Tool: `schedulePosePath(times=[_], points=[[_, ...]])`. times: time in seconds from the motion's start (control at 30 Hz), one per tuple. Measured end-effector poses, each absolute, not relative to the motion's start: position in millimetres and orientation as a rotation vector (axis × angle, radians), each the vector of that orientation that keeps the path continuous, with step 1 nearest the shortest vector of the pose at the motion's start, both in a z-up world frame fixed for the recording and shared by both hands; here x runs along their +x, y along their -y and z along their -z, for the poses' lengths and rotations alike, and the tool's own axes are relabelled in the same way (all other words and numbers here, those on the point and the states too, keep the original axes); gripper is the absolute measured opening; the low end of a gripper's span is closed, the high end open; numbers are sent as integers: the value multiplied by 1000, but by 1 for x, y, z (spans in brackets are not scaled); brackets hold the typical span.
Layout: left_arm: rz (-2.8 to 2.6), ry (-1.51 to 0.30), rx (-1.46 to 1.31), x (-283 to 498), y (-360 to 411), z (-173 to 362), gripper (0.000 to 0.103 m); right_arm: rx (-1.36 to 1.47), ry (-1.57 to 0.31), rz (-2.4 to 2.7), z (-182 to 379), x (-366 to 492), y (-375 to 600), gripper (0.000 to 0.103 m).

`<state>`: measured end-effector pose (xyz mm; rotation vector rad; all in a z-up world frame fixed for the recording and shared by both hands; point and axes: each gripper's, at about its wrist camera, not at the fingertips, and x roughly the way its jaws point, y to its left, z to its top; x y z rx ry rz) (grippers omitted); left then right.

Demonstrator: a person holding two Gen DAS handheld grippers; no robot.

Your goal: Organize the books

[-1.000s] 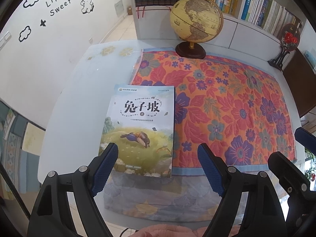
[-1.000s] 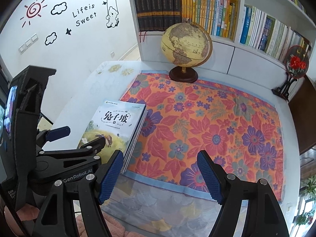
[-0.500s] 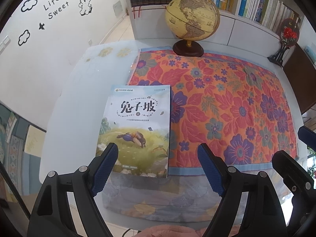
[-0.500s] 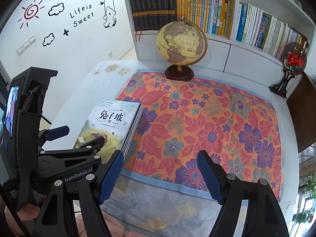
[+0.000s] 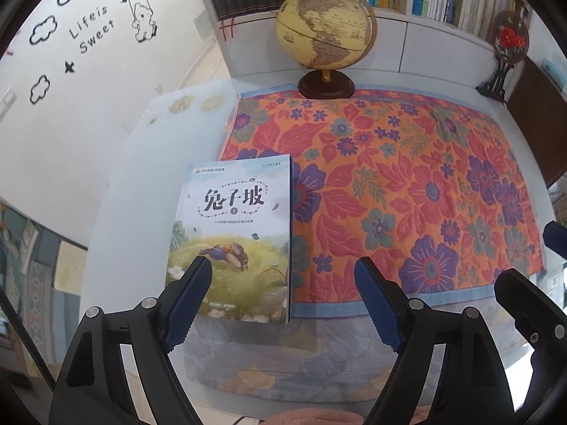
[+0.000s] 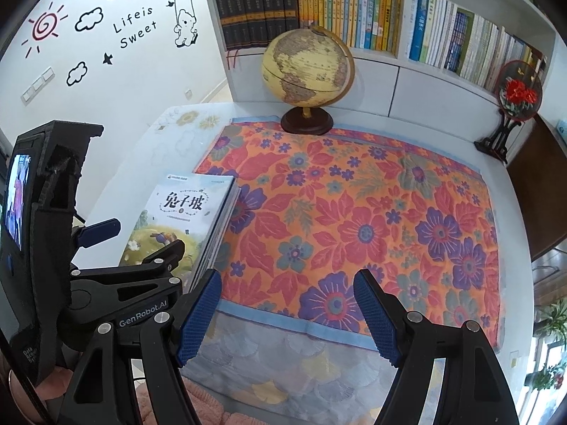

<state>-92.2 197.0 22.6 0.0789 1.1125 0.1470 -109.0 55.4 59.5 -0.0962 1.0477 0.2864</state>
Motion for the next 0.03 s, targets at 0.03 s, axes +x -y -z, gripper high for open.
schedulePosePath(times=[0.03], points=[[-144,-1113,91,-92,-194,-22,82,-95,-1051,-283,-59,-109,-53,75]])
